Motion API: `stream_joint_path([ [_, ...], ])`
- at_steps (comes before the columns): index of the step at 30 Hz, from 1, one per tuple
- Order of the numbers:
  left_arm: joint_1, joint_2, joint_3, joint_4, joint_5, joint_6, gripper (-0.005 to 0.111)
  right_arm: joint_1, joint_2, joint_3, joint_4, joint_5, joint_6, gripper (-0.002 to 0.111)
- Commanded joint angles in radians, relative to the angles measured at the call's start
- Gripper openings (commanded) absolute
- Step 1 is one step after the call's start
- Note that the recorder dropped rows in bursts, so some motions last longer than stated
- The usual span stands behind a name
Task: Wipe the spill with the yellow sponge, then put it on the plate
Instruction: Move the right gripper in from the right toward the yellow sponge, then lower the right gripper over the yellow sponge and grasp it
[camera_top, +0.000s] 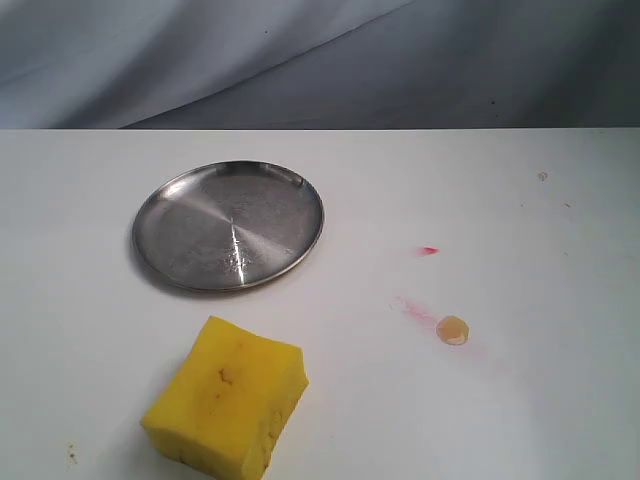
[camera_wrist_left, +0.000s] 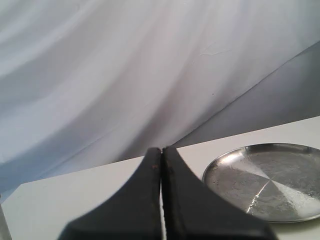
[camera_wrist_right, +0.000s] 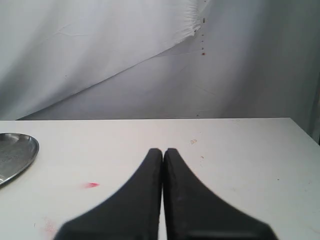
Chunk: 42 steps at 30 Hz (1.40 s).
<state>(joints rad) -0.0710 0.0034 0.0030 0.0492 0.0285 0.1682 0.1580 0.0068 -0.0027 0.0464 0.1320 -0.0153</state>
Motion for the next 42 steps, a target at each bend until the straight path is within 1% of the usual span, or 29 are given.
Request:
stream_joint_path([
  [1, 0.002, -0.003, -0.003, -0.007, -0.007, -0.010, 0.000, -0.009, -0.007, 0.003, 0.007, 0.000, 0.000, 0.000],
  [8, 0.002, -0.003, -0.003, -0.007, -0.007, -0.010, 0.000, -0.009, -0.007, 0.003, 0.007, 0.000, 0.000, 0.000],
  [12, 0.002, -0.003, -0.003, -0.007, -0.007, -0.010, 0.000, -0.009, -0.007, 0.003, 0.019, -0.029, 0.000, 0.000],
  [15, 0.002, -0.003, -0.003, -0.007, -0.007, -0.010, 0.000, -0.009, -0.007, 0.003, 0.142, -0.083, 0.022, 0.000],
  [16, 0.002, -0.003, -0.003, -0.007, -0.007, -0.010, 0.000, -0.009, -0.007, 0.003, 0.252, -0.103, 0.062, 0.000],
  [18, 0.002, -0.003, -0.003, -0.007, -0.007, -0.010, 0.000, -0.007, -0.007, 0.003, 0.390, -0.105, 0.090, 0.000],
  [19, 0.002, -0.003, -0.003, -0.007, -0.007, -0.010, 0.000, -0.007, -0.007, 0.003, 0.435, -0.087, 0.090, 0.000],
  [20, 0.002, -0.003, -0.003, -0.007, -0.007, -0.010, 0.000, -0.007, -0.007, -0.009, 0.441, -0.060, 0.090, 0.000],
  [26, 0.002, -0.003, -0.003, -0.007, -0.007, -0.010, 0.000, -0.007, 0.018, -0.200, 0.473, 0.178, -0.022, 0.000],
  [29, 0.002, -0.003, -0.003, -0.007, -0.007, -0.010, 0.000, -0.007, 0.118, -0.293, 0.570, 0.303, -0.169, 0.000],
  [30, 0.002, -0.003, -0.003, -0.007, -0.007, -0.010, 0.000, -0.007, 0.168, -0.322, 0.628, 0.349, -0.252, 0.000],
  [32, 0.002, -0.003, -0.003, -0.007, -0.007, -0.010, 0.000, -0.007, 0.280, -0.372, 0.786, 0.429, -0.464, 0.000],
  [35, 0.002, -0.003, -0.003, -0.007, -0.007, -0.010, 0.000, -0.007, 0.445, -0.429, 1.068, 0.575, -0.867, 0.000],
  [36, 0.002, -0.003, -0.003, -0.007, -0.007, -0.010, 0.000, -0.007, 0.487, -0.444, 1.123, 0.615, -0.940, 0.000],
  [38, 0.002, -0.003, -0.003, -0.007, -0.007, -0.010, 0.000, -0.007, 0.588, -0.487, 1.168, 0.680, -0.993, 0.000],
  [42, 0.002, -0.003, -0.003, -0.007, -0.007, -0.010, 0.000, -0.007, 0.753, -0.564, 1.108, 0.694, -0.941, 0.000],
])
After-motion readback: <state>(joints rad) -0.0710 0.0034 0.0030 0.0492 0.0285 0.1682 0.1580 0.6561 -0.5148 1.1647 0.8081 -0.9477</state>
